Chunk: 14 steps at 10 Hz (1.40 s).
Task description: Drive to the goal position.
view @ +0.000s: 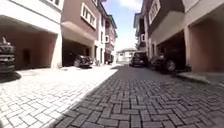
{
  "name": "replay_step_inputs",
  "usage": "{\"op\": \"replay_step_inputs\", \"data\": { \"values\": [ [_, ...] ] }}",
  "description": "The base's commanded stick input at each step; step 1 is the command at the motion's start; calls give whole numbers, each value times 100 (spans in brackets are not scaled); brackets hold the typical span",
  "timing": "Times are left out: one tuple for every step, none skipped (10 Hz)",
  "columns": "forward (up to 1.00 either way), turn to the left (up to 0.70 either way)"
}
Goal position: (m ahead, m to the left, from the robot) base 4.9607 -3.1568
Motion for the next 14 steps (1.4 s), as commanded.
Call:
{"op": "replay_step_inputs", "data": {
  "values": [
    [50, 0],
    [50, 0],
    [50, 0],
    [50, 0],
    [50, 0],
    [50, 0],
    [50, 0],
    [50, 0],
    [50, -32],
    [50, -48],
    [50, -43],
    [50, -13],
    [50, -16],
    [50, -46]
  ]
}}
